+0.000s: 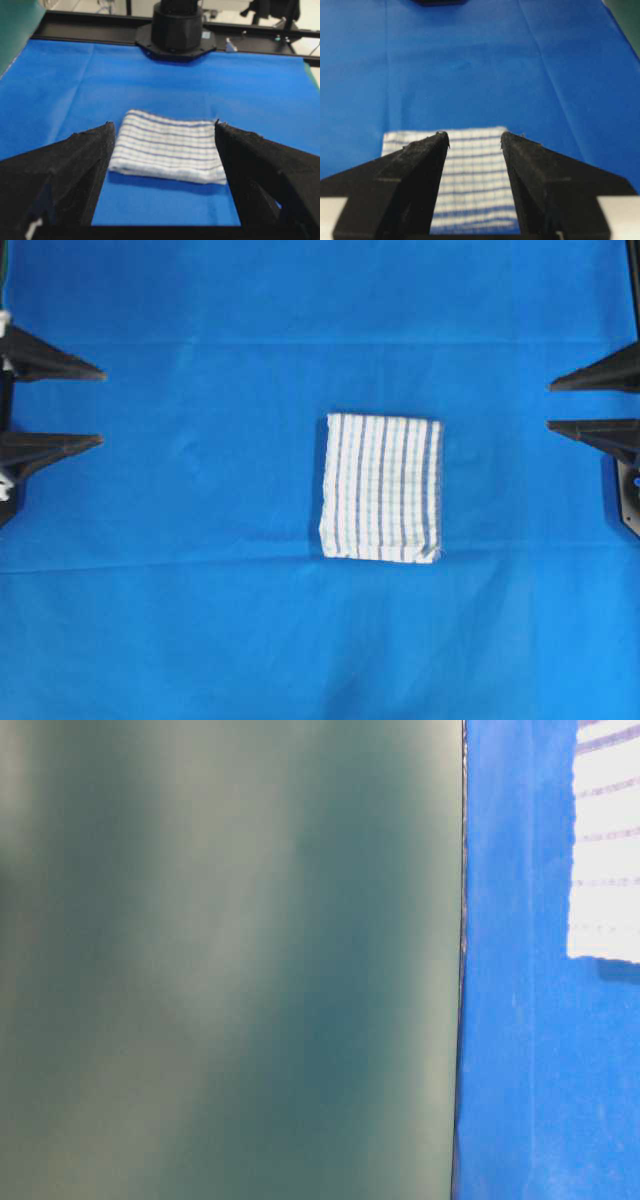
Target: Fold the blue towel.
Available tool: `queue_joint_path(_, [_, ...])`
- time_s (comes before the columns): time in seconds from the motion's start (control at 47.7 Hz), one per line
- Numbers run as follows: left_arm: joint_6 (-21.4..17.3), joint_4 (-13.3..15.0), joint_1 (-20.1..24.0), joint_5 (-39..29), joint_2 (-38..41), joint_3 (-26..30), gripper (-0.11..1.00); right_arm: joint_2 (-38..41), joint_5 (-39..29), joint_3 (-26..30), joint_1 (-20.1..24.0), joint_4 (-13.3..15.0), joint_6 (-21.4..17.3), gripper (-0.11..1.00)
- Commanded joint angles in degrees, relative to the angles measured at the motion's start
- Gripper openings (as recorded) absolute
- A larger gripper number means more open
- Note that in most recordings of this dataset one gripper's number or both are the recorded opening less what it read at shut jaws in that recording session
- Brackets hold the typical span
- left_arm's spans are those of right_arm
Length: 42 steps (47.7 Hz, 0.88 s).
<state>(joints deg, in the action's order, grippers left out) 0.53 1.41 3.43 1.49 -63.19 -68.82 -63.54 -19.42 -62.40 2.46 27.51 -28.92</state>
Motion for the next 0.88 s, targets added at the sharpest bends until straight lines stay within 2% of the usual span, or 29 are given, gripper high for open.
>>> queue_joint_path(0.0, [-0.09,-0.09,0.70,-0.62,-2.55,-0.88,0.75,-1.67,0.44,-0.79,-0.18,0.18,0.09,0.54])
queue_joint_path(0.189, [-0.09,-0.09,1.32,-2.81,-6.68,-3.96,0.74,-4.57,1.23,-4.92,-0.18,0.09,-0.26,0.54])
queue_joint_path(0.462, [0.00,-0.09,1.32,-3.52,-8.88,-7.65,0.74,-4.48,7.82,-10.55,-0.26,0.09,-0.35,0.54])
queue_joint_path(0.86, [0.09,-0.09,1.32,-3.60,-8.96,-9.05,0.74,-4.39,9.23,-12.04,-1.49,-0.26,-0.44,0.54])
